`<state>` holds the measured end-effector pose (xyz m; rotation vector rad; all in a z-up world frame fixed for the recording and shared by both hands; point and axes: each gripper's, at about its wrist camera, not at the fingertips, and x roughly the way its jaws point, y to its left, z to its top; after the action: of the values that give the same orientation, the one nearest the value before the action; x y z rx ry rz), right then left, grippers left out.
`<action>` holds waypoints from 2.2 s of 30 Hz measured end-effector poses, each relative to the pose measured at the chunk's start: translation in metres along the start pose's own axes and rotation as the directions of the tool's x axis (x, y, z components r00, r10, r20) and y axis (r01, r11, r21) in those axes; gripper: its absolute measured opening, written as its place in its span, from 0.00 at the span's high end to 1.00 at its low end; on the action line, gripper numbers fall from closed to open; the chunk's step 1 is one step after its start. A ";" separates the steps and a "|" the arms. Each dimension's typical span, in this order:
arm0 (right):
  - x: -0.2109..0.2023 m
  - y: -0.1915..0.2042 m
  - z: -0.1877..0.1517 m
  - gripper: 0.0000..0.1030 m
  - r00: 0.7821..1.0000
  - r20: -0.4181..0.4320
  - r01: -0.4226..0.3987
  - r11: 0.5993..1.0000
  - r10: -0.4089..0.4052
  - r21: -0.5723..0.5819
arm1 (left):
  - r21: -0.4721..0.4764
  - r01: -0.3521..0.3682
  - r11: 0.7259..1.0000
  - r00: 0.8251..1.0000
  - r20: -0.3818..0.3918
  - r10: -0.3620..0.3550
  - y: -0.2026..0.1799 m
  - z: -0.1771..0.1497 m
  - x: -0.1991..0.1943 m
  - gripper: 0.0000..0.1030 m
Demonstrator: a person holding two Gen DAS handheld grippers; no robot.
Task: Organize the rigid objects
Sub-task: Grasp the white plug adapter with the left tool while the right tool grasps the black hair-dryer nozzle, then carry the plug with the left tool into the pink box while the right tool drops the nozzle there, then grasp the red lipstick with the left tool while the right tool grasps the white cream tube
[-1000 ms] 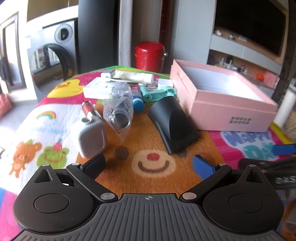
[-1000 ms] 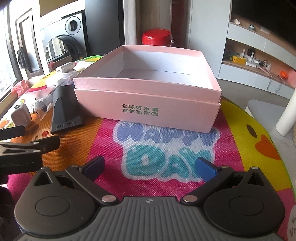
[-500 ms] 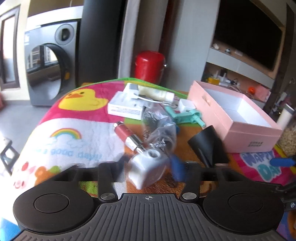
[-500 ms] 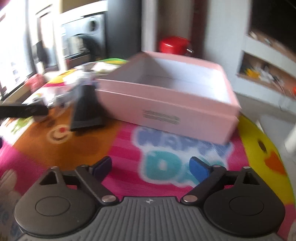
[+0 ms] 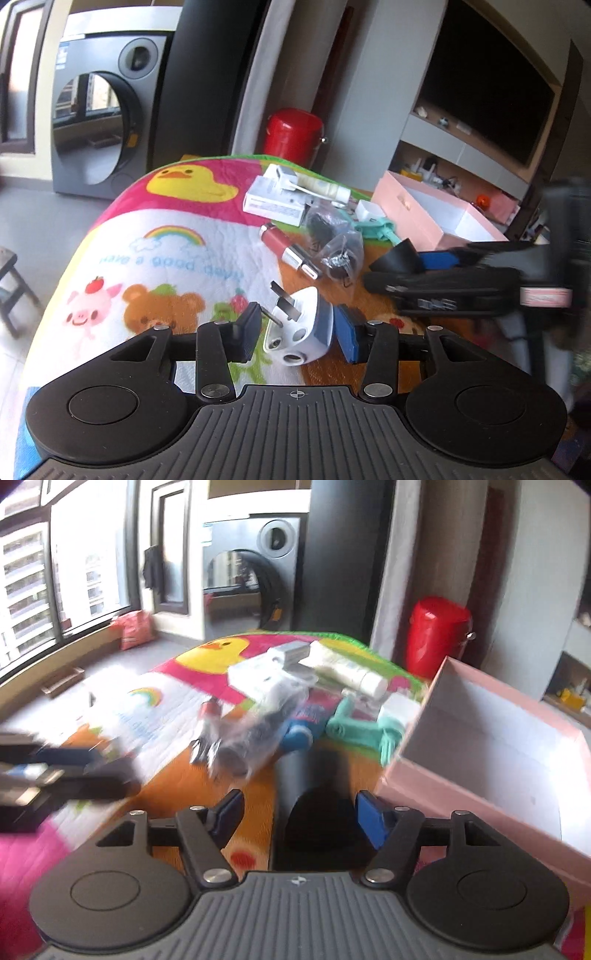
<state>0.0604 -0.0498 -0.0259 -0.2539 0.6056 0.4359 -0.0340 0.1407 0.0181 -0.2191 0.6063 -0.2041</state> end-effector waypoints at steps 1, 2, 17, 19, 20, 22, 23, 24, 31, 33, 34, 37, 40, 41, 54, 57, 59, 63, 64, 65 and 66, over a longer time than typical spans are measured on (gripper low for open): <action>0.007 0.002 0.002 0.38 1.000 -0.014 0.007 1.000 -0.007 0.002 | 0.004 0.002 1.000 1.000 -0.006 -0.002 0.000 0.002 -0.001 0.53; 0.012 0.000 0.005 0.47 0.999 -0.031 0.013 1.000 -0.013 0.003 | 0.008 0.003 1.000 1.000 -0.011 -0.003 0.000 0.002 -0.001 0.53; -0.107 -0.036 -0.033 0.54 0.999 0.019 0.046 0.999 -0.046 0.022 | 0.106 -0.046 0.993 0.997 -0.058 0.053 -0.036 -0.001 0.006 0.58; -0.128 -0.042 -0.044 0.54 0.998 0.032 0.060 0.998 -0.061 0.036 | 0.112 -0.031 0.993 0.997 -0.061 0.038 -0.045 -0.006 0.002 0.58; -0.137 -0.044 -0.050 0.54 0.997 0.037 0.066 0.997 -0.067 0.044 | 0.130 -0.025 0.991 0.998 -0.060 0.033 -0.054 -0.010 -0.004 0.58; -0.155 -0.048 -0.061 0.54 0.996 0.042 0.080 0.995 -0.082 0.053 | 0.173 0.003 0.985 0.999 -0.051 0.006 -0.070 -0.017 -0.017 0.58; -0.165 -0.051 -0.068 0.54 0.995 0.046 0.086 0.995 -0.088 0.055 | 0.191 0.020 0.981 0.999 -0.052 -0.010 -0.077 -0.021 -0.022 0.58; -0.174 -0.055 -0.075 0.54 0.994 0.050 0.092 0.994 -0.095 0.058 | 0.207 0.040 0.978 0.998 -0.056 -0.029 -0.085 -0.024 -0.027 0.58; -0.208 -0.086 -0.092 0.54 0.987 0.092 0.118 0.980 -0.134 0.158 | 0.275 0.203 0.940 0.979 -0.053 -0.195 -0.134 -0.006 -0.036 0.58; -0.214 -0.096 -0.074 0.54 0.980 0.138 0.121 0.979 -0.144 0.165 | 0.324 0.221 0.920 0.973 -0.006 -0.232 -0.151 0.029 -0.034 0.58; -0.215 -0.104 -0.059 0.54 0.975 0.165 0.122 0.979 -0.150 0.165 | 0.355 0.225 0.908 0.967 0.033 -0.252 -0.162 0.053 -0.032 0.58; -0.207 -0.132 0.001 0.54 0.956 0.224 0.149 0.971 -0.190 0.190 | 0.344 0.283 0.895 0.941 0.078 -0.328 -0.181 0.118 -0.009 0.57; -0.180 -0.163 0.051 0.45 0.956 0.201 0.164 0.958 -0.213 0.235 | 0.192 0.378 0.906 0.922 0.006 -0.386 -0.182 0.165 0.040 0.57; -0.172 -0.172 0.060 0.43 0.958 0.178 0.174 0.951 -0.223 0.254 | 0.161 0.371 0.915 0.928 -0.014 -0.373 -0.181 0.171 0.054 0.57; -0.097 -0.170 0.011 0.37 0.986 -0.009 0.161 0.956 -0.164 0.244 | -0.024 -0.012 1.000 0.999 0.033 0.012 -0.057 0.077 0.081 0.58; -0.085 -0.157 0.023 0.37 0.995 -0.021 0.104 0.962 -0.102 0.252 | -0.071 -0.038 0.997 0.997 0.069 0.042 -0.028 0.060 0.070 0.58; -0.075 -0.148 0.039 0.37 0.998 -0.026 0.061 0.963 -0.056 0.261 | -0.069 -0.057 0.996 0.992 0.106 0.064 -0.014 0.058 0.065 0.58; -0.040 -0.126 0.104 0.36 0.998 -0.058 -0.017 0.960 0.034 0.280 | -0.182 -0.032 0.983 0.982 0.175 0.065 0.011 0.054 0.064 0.58; -0.026 -0.121 0.118 0.34 0.994 -0.080 -0.051 0.953 0.079 0.300 | -0.205 -0.008 0.979 0.984 0.171 0.044 0.016 0.052 0.066 0.58; -0.008 -0.116 0.129 0.33 0.987 -0.112 -0.079 0.946 0.120 0.316 | -0.223 0.010 0.975 0.987 0.159 0.026 0.021 0.051 0.067 0.58; 0.013 -0.109 0.140 0.33 0.978 -0.151 -0.092 0.942 0.147 0.323 | -0.241 0.025 0.970 0.990 0.141 0.010 0.026 0.049 0.070 0.58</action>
<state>0.1896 -0.0922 0.0887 0.0519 0.8540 0.4308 0.0538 0.1553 0.0126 -0.4683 0.4885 -0.1202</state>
